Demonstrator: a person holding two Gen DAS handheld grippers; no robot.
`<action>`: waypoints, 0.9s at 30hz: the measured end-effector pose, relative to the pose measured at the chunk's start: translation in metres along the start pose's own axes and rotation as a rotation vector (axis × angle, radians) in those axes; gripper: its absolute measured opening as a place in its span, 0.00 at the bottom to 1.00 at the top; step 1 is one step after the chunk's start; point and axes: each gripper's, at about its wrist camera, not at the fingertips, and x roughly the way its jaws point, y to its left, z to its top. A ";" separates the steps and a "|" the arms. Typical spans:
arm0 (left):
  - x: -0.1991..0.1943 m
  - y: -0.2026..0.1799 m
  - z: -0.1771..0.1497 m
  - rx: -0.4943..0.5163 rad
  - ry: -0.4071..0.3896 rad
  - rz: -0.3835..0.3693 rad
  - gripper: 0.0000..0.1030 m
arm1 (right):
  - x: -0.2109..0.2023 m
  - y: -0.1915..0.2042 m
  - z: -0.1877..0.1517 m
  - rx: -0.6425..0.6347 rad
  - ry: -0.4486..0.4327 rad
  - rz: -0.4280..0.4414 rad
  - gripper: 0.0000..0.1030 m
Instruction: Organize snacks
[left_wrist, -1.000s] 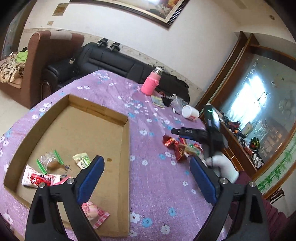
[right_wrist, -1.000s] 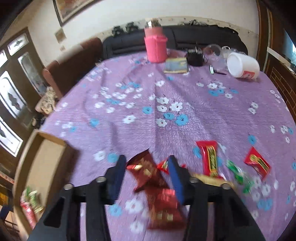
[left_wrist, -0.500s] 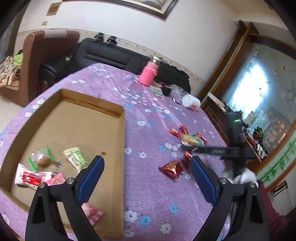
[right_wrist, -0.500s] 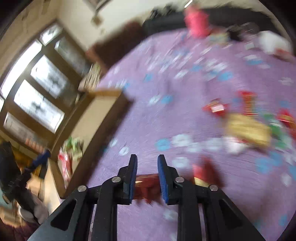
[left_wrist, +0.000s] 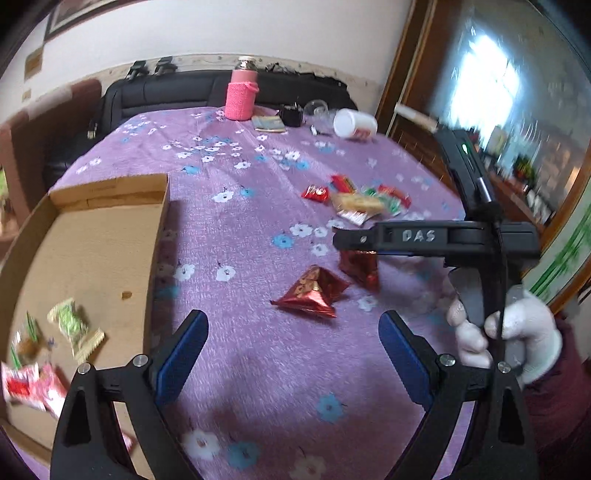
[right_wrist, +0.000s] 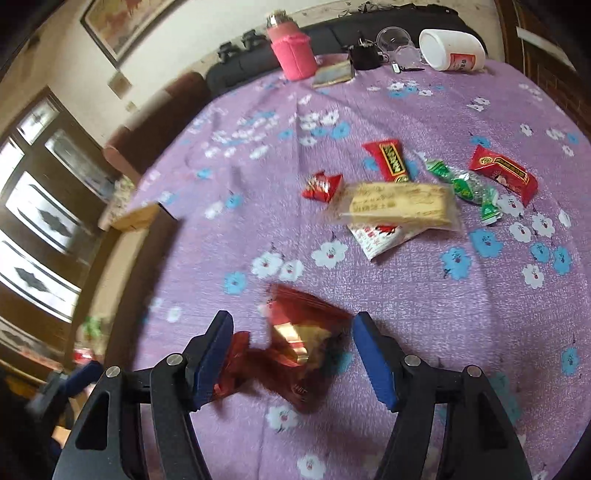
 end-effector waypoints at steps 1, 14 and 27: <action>0.005 -0.002 0.002 0.014 0.009 0.009 0.90 | 0.000 0.000 -0.001 -0.018 -0.003 -0.013 0.59; 0.084 -0.043 0.026 0.187 0.135 0.026 0.85 | -0.027 -0.033 -0.007 -0.004 -0.040 0.042 0.39; 0.047 -0.029 0.018 0.073 0.077 -0.016 0.32 | -0.064 -0.016 -0.020 -0.036 -0.100 0.092 0.39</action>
